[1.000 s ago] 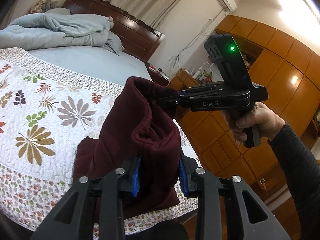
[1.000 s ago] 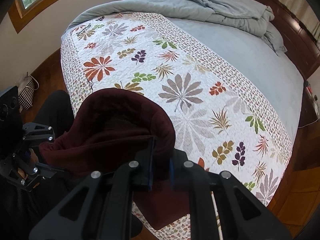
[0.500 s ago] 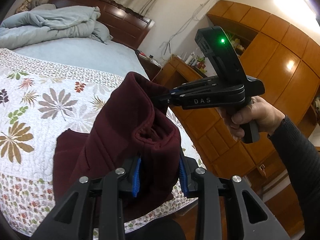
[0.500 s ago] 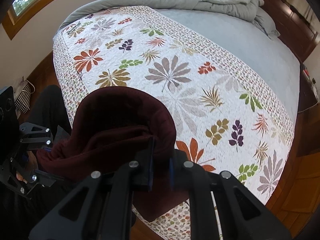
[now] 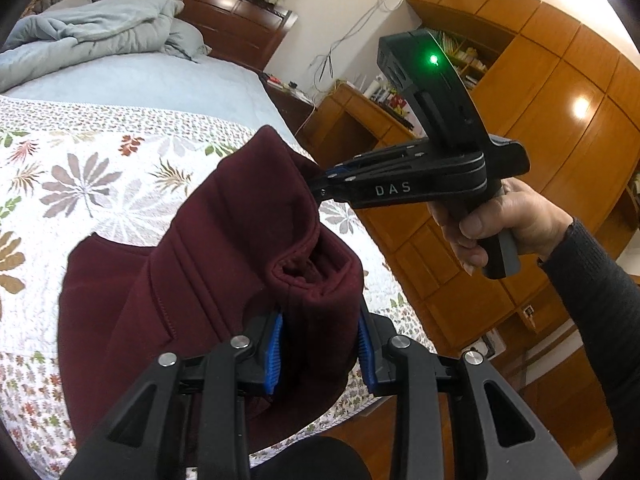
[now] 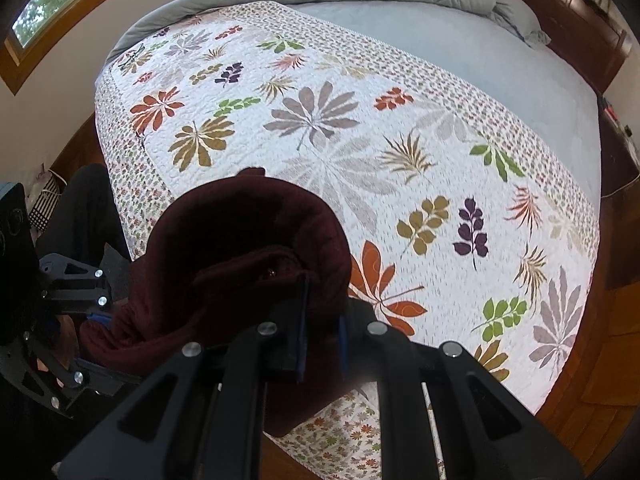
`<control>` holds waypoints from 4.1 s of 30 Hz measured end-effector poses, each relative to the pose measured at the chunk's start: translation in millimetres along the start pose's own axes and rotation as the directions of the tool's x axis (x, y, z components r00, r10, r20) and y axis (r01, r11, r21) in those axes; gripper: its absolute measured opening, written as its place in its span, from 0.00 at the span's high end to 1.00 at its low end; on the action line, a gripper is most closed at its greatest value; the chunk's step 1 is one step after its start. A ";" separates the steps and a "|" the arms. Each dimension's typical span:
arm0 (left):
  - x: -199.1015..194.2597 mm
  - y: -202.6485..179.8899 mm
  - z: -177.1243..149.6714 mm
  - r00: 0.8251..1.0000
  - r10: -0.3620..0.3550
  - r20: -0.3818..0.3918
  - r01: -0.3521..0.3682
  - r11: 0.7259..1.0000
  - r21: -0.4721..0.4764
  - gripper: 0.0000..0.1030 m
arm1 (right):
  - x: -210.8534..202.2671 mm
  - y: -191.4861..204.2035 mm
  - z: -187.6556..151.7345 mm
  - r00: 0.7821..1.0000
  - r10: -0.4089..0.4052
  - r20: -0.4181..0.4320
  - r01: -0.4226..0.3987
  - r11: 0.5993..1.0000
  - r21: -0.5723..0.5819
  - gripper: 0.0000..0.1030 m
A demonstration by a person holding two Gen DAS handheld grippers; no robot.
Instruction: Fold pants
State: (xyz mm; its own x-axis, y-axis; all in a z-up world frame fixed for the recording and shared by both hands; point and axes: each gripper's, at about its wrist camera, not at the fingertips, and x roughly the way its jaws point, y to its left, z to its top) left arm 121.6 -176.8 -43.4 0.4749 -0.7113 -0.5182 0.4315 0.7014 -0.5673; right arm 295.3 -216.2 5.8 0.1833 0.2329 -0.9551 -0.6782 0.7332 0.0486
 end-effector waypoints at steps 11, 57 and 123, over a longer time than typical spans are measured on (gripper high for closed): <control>52.0 -0.8 -22.2 0.995 0.015 -0.098 -0.014 1.000 0.010 0.70 | 37.5 -36.1 -40.5 0.998 0.062 -0.015 -0.060 0.996 0.068 0.89; 59.4 230.0 23.6 0.968 -0.198 -0.153 0.104 0.876 -0.471 0.53 | 81.6 -13.3 -205.5 0.818 0.309 0.486 -0.569 0.560 0.602 0.87; 82.4 256.7 23.9 0.954 -0.294 -0.064 0.228 0.845 -0.483 0.53 | 146.5 -61.5 -176.6 0.748 0.300 0.592 -0.663 0.361 0.655 1.00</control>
State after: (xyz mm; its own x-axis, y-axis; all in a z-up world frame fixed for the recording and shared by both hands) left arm 289.8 -54.3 -216.5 0.2771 -0.8875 -0.3683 0.1024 0.4084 -0.9071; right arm 238.2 -340.0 -188.8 0.3547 0.7724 -0.5269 0.0997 0.5291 0.8427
